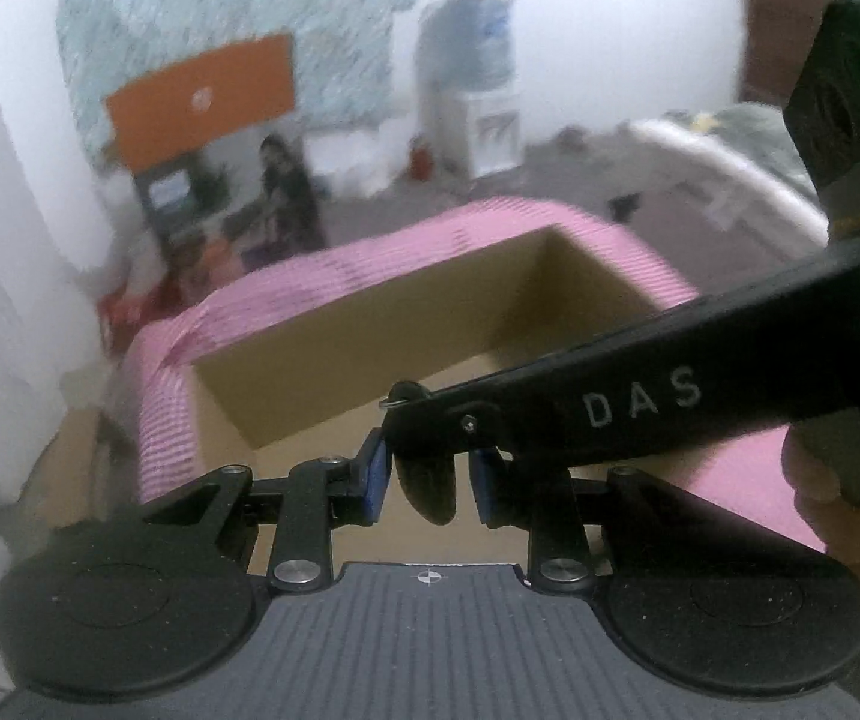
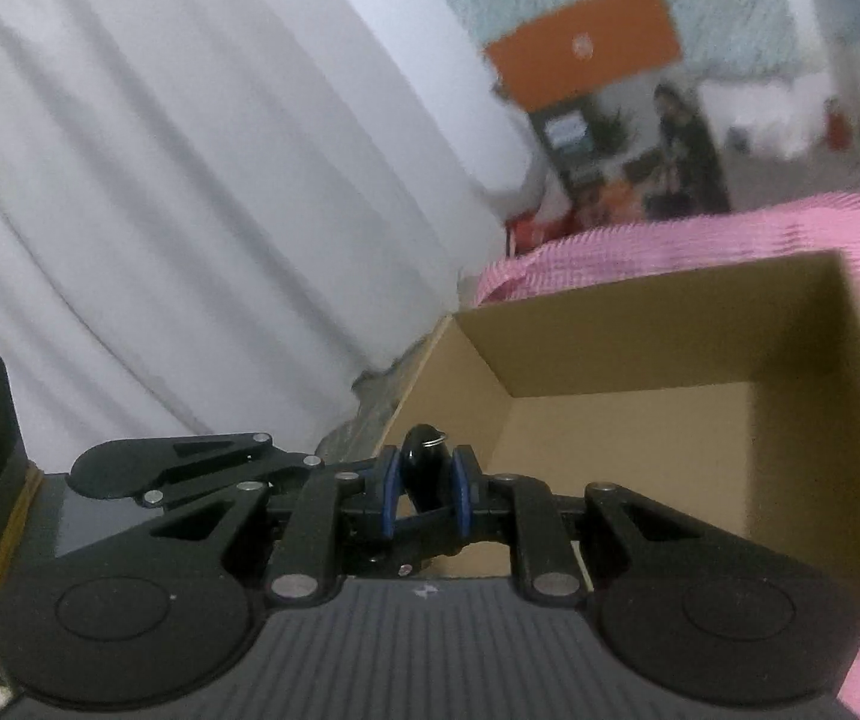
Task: Organize rigid objects
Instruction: 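Carry the black oval case into the cardboard box and open the right gripper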
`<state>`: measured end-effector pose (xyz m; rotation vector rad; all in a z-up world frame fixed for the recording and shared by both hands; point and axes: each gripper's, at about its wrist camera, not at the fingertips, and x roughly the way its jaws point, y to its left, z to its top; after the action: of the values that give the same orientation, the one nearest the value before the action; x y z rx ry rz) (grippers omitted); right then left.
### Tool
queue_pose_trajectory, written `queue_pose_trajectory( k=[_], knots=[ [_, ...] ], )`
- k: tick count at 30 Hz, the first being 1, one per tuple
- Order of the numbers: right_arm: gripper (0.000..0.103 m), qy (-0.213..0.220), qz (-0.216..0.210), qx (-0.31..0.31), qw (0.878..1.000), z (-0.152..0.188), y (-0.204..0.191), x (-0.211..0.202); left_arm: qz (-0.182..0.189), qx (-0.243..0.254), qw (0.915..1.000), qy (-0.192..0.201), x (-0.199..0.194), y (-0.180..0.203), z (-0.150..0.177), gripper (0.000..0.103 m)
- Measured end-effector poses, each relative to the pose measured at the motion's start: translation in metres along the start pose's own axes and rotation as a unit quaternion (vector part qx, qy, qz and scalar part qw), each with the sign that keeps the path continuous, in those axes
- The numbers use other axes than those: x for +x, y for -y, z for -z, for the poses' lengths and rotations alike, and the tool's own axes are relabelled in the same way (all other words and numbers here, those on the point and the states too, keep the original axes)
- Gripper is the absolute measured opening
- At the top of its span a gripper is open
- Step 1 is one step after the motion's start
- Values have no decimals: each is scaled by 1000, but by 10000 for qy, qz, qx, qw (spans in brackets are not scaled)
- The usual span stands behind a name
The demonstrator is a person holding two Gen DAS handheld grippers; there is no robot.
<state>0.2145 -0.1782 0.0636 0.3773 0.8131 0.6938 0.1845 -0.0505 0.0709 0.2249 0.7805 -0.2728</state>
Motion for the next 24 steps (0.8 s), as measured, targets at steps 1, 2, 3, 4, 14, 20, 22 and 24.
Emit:
queue_pose_trajectory(
  k=[1, 2, 3, 4, 14, 20, 22, 24],
  knots=[
    [20, -157, -28, 100, 9998, -12, 5, 18, -32, -84, 9998, -154, 16, -10, -7, 27],
    [19, -304, -54, 159, 9994, -22, 9, 34, -50, -144, 9996, -258, 23, -19, -5, 27],
    [19, -446, -96, 288, 9985, -31, 16, 50, -64, -168, 9990, -419, 39, -27, -10, 27],
    [18, -597, -139, 476, 9970, -38, 25, 68, -66, -229, 9982, -549, 51, -35, -13, 27],
    [18, -1373, -160, 1329, 9814, -59, 74, 159, -277, -400, 9917, -1188, 95, -66, -14, 28],
    [20, -1213, -134, 1197, 9853, -64, 70, 144, -255, -410, 9944, -938, 72, -63, -19, 40],
    [21, -1088, -136, 1143, 9874, -63, 66, 126, -223, -404, 9961, -758, 56, -60, -20, 46],
    [22, -935, -102, 1031, 9902, -62, 61, 106, -167, -350, 9976, -578, 42, -57, -22, 55]
  ],
)
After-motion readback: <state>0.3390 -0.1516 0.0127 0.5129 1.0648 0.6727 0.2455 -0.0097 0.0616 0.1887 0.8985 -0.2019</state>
